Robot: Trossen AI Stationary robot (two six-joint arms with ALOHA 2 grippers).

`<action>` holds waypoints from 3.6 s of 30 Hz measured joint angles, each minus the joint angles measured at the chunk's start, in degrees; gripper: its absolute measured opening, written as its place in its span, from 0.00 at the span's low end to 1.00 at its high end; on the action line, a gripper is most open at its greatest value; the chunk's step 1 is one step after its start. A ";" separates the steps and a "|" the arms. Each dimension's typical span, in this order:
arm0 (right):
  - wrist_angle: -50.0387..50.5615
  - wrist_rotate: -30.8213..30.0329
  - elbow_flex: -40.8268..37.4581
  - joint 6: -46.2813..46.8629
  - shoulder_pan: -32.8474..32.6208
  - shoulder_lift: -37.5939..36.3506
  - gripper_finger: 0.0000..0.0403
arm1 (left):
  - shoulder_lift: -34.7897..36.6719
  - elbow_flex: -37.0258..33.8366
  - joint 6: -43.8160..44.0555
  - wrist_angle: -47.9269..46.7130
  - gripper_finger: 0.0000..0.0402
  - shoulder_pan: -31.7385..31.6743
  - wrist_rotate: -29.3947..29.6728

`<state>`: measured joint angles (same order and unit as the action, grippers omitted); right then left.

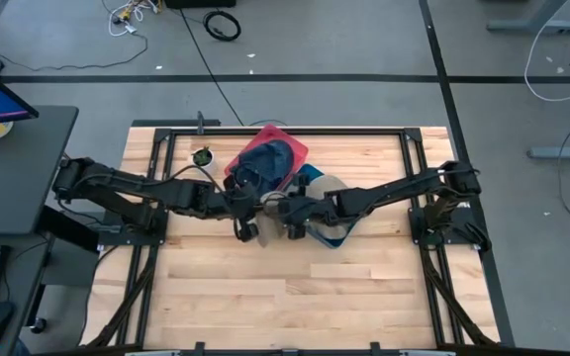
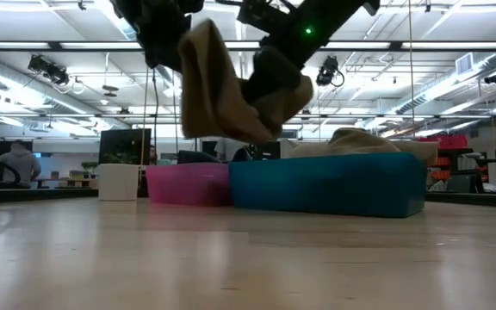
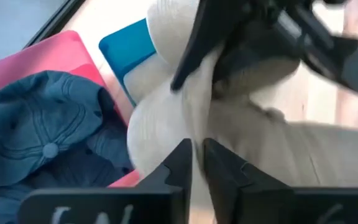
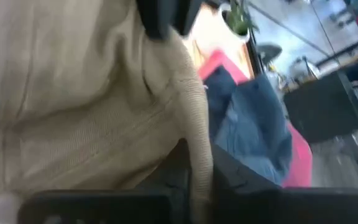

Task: Pick & Place hat
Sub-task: Put the brown cap into the blue bin

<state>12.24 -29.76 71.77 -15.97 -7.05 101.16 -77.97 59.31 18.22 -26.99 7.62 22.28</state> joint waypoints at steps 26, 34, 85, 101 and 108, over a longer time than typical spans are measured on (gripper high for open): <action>55.12 -5.82 -5.00 1.82 -9.67 -29.92 0.03 | -0.09 -0.11 -0.94 -0.91 0.41 -1.06 3.83; 35.34 -5.53 -21.58 -13.49 -7.69 -30.90 0.03 | -0.13 -0.11 -1.03 -0.85 0.41 -1.06 3.83; 0.40 11.51 -27.28 -35.34 -1.35 -37.57 0.04 | -0.13 -0.13 -3.48 0.20 0.41 -1.08 6.66; -13.44 9.55 -28.35 -27.02 2.97 -17.16 0.12 | -0.13 -0.13 -2.11 0.11 0.41 -1.04 6.65; -11.00 10.10 -28.46 -16.16 2.46 -18.21 0.30 | -0.13 -0.13 -1.93 0.10 0.41 -1.47 6.67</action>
<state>1.24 -19.66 43.31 -32.14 -4.59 82.95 -78.11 59.18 16.29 -26.88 6.15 28.94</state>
